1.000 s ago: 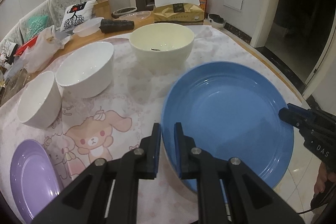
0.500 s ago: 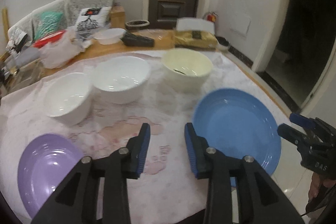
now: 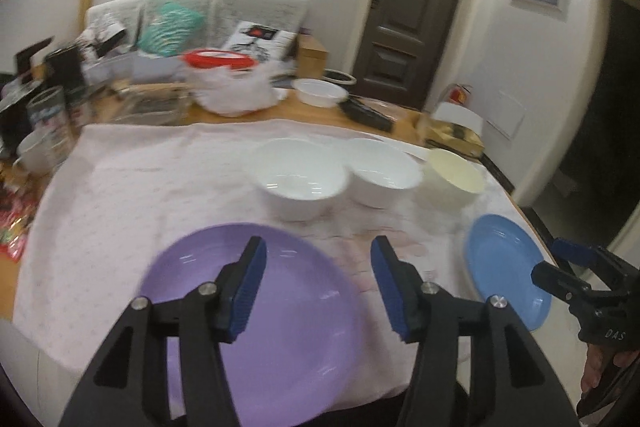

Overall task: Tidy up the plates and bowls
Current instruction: 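Move the left tool to the purple plate rim and close it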

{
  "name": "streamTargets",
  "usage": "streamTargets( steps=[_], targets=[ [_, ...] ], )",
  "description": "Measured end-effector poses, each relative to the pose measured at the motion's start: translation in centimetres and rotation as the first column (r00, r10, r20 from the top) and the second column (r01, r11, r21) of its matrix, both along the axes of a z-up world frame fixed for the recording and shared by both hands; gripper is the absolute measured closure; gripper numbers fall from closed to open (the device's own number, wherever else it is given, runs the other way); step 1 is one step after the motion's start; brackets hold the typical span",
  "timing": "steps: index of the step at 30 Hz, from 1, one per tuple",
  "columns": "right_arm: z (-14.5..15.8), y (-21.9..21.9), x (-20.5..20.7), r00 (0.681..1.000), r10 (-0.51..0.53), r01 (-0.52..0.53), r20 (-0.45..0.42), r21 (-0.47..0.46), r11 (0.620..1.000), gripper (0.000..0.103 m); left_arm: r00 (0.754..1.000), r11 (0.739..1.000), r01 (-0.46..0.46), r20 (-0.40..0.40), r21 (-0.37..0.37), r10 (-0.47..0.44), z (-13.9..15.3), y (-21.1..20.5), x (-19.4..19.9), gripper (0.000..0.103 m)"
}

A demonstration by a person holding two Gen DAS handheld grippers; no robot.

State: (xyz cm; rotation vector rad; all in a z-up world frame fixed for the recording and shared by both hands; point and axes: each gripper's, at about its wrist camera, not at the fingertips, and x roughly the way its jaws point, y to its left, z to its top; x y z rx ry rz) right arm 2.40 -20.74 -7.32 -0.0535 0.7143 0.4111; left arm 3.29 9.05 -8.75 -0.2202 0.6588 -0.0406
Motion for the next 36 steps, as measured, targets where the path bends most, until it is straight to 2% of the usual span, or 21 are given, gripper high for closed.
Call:
streamTargets(
  steps=[9,12,19,23,27,32,36],
  targets=[
    [-2.4,7.7,1.1,0.983,0.15,-0.153,-0.107,-0.019,0.988,0.027,0.989,0.989,-0.14,-0.043,-0.047,0.138,-2.7,8.0,-1.7,0.052],
    [-3.8,9.6,1.7,0.971,0.183,-0.187,-0.154,-0.015,0.982,0.033,0.983,0.984,-0.171,-0.071,-0.055,0.167,-4.0,9.7,-1.8,0.052],
    [-6.5,12.8,3.2,0.942,0.225,-0.231,-0.248,0.009,0.973,0.057,0.973,0.978,-0.193,-0.144,-0.076,0.181,-7.5,11.9,-1.2,0.053],
    [-7.7,14.3,3.5,0.927,0.245,-0.255,-0.283,0.0,0.967,0.071,0.974,0.982,-0.172,-0.163,-0.082,0.157,-8.6,11.8,-0.5,0.067],
    [-8.7,14.9,3.6,0.924,0.237,-0.253,-0.301,-0.016,0.967,0.077,0.973,0.985,-0.147,-0.191,-0.092,0.127,-9.6,11.3,0.2,0.08],
    [-9.3,14.9,3.9,0.916,0.235,-0.255,-0.324,-0.021,0.967,0.086,0.97,0.984,-0.154,-0.203,-0.086,0.134,-10.1,11.3,0.5,0.089],
    [-9.5,14.9,4.1,0.915,0.234,-0.253,-0.328,-0.016,0.967,0.087,0.969,0.984,-0.155,-0.21,-0.085,0.134,-10.3,11.5,0.5,0.094]
  ],
)
